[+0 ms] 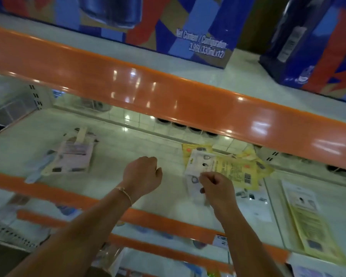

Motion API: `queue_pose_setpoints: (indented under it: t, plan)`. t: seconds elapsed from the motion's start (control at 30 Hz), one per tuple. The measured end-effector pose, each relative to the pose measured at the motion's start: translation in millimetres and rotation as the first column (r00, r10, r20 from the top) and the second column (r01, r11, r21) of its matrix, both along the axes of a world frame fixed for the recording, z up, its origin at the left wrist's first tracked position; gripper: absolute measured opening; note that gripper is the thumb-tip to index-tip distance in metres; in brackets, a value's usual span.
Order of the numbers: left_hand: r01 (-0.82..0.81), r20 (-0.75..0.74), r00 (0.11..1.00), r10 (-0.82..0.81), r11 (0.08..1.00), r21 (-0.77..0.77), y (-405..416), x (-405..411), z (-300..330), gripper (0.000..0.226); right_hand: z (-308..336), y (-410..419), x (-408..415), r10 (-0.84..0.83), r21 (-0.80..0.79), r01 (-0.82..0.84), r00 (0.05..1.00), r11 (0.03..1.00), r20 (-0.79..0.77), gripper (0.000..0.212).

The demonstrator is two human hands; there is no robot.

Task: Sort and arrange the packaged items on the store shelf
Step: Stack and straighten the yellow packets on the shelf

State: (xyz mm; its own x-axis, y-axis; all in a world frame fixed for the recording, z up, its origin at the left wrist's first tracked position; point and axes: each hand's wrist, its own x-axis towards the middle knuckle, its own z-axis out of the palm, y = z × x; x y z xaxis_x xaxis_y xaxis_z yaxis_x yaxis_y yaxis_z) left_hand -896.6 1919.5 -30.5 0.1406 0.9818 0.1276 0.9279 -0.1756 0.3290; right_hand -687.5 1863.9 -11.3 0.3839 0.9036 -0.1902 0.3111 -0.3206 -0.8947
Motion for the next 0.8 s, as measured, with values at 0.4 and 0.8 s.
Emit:
queue_pose_setpoints:
  t: [0.4,0.8]
  plan:
    - [0.064,0.058,0.996,-0.062,0.997,-0.038,-43,112,9,0.025,-7,-12,115,-0.236,0.051,0.232,0.914,0.971,0.329,0.028]
    - [-0.014,0.388,0.917,0.097,0.977,-0.211,-70,176,10,0.027,-12,-21,142,-0.036,0.057,0.033,0.998,0.998,0.046,0.023]
